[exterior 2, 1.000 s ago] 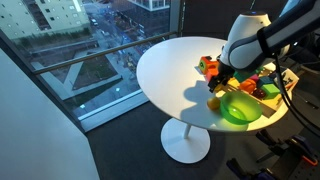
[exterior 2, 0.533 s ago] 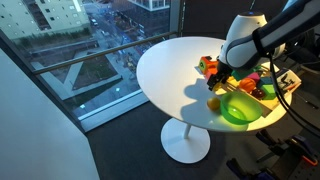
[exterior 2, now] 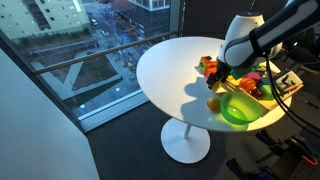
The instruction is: Place the toy lemon in the bowl
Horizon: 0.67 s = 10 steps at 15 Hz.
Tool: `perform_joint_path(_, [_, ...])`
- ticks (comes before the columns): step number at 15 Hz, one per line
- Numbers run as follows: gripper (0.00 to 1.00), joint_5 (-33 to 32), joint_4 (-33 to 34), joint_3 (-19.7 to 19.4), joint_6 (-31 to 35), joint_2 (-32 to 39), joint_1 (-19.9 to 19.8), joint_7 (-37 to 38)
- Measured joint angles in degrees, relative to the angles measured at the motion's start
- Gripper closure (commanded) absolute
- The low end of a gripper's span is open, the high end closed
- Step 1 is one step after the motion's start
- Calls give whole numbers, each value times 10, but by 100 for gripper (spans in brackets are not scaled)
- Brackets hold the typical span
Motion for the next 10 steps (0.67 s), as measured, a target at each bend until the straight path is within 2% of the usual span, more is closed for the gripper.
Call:
perform_joint_path(4, [66,0,6,-2,0,0,0,0])
perform_joint_path(10, [66,0,7,-2,-7,-3,0,0])
